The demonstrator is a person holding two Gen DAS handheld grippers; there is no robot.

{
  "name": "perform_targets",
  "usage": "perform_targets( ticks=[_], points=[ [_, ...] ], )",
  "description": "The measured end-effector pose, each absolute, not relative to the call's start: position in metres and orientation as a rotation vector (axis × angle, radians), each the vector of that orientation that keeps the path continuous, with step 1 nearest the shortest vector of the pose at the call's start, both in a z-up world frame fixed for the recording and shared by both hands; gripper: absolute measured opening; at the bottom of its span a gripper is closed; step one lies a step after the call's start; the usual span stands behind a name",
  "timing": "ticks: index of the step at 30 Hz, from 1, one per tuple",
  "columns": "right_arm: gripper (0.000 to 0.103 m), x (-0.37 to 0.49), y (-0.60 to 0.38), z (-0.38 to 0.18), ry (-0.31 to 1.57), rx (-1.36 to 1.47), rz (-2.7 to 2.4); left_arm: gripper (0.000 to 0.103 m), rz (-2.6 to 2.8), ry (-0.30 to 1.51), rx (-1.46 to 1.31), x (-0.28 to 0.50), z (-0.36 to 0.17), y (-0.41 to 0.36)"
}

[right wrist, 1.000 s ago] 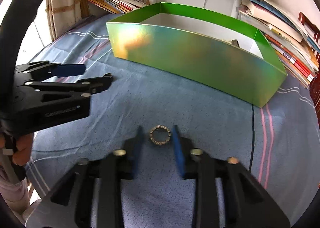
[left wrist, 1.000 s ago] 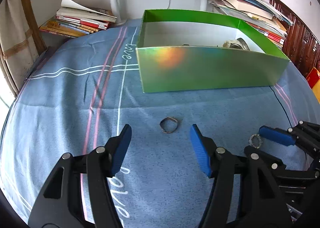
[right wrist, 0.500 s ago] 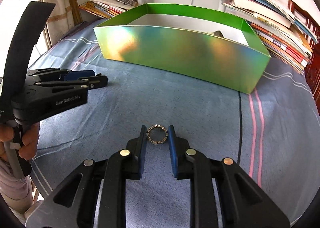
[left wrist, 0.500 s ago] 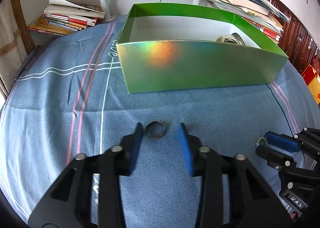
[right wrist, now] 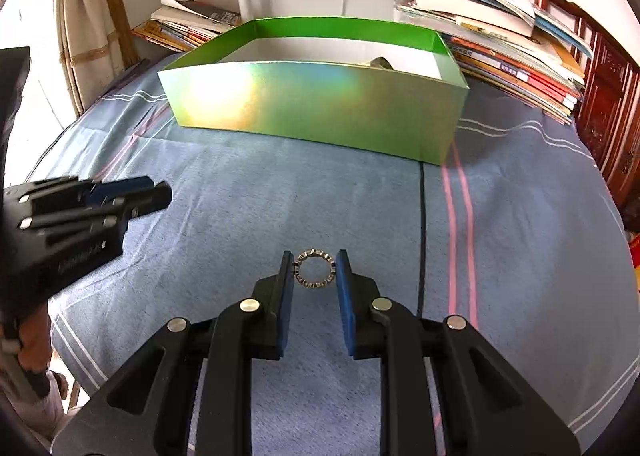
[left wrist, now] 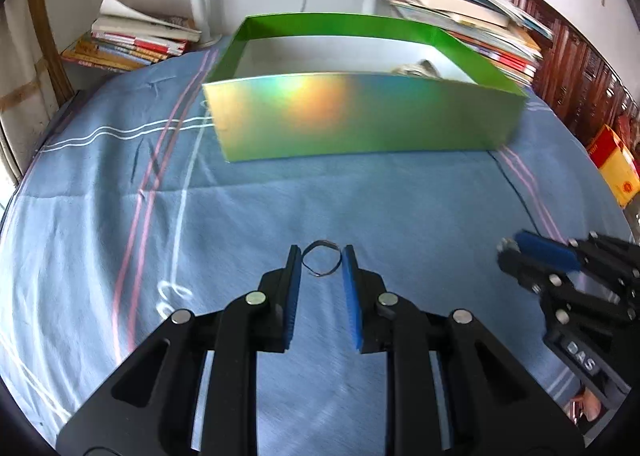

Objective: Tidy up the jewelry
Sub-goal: 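Grasp the small silver ring with the right tool while the left tool grasps the dark ring, then carry both rings into the green box and open both tools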

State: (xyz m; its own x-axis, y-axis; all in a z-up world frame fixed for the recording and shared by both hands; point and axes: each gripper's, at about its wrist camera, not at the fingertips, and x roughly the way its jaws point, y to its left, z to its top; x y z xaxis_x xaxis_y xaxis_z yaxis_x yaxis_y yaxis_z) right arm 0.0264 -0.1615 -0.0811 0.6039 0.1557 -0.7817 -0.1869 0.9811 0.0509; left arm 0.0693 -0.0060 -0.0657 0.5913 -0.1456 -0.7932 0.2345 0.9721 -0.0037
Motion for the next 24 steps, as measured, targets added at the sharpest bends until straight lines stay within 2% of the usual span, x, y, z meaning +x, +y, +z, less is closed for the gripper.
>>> perform_targets(
  ticks=[24],
  points=[
    [0.021,0.022,-0.175,-0.076,0.877,0.010,0.172,0.021,-0.191,0.898,0.115,0.054,-0.066,-0.011]
  ],
)
